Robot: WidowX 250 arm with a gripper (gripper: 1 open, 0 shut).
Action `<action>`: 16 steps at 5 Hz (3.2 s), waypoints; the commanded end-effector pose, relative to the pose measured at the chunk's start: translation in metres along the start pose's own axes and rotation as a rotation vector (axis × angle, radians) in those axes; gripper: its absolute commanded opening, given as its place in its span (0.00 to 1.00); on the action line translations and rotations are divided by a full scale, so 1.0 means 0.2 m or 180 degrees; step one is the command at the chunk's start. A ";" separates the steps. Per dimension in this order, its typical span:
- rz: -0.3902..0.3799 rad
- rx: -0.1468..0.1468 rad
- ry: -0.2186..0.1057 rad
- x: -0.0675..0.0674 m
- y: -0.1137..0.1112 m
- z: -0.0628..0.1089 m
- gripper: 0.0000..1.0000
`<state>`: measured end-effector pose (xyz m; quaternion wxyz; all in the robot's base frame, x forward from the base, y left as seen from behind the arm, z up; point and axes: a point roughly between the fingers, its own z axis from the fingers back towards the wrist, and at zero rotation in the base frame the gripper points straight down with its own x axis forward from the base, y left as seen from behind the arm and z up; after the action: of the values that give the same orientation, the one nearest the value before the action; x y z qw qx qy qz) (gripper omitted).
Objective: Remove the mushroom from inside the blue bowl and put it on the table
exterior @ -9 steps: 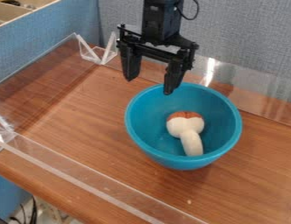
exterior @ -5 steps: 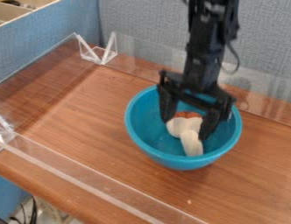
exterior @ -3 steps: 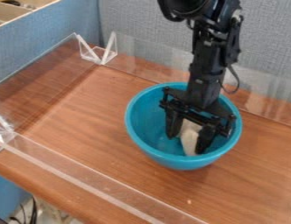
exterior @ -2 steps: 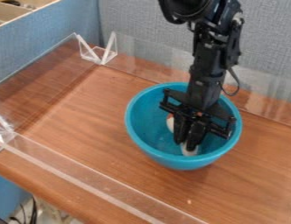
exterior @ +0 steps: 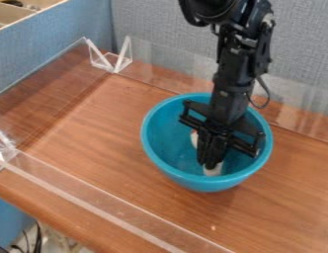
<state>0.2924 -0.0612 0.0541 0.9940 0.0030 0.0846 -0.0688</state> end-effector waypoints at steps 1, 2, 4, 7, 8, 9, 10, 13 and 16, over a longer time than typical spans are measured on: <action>-0.0030 -0.0037 -0.0338 0.02 -0.01 0.18 0.00; -0.0045 -0.0045 -0.0380 0.01 0.00 0.22 0.00; -0.0054 -0.0050 -0.0457 0.00 0.00 0.30 0.00; 0.0048 0.0122 -0.1287 -0.09 0.09 0.66 0.00; -0.0003 0.0127 -0.1265 -0.09 0.06 0.65 1.00; -0.0038 0.0133 -0.1218 -0.08 0.04 0.62 1.00; -0.0073 0.0139 -0.1158 -0.09 0.04 0.56 1.00; -0.0219 0.0120 -0.0849 -0.05 -0.05 0.24 1.00; -0.0294 0.0129 -0.0633 0.03 -0.09 -0.01 0.00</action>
<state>0.2922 -0.0753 0.0478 0.9938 0.0132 -0.0053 -0.1106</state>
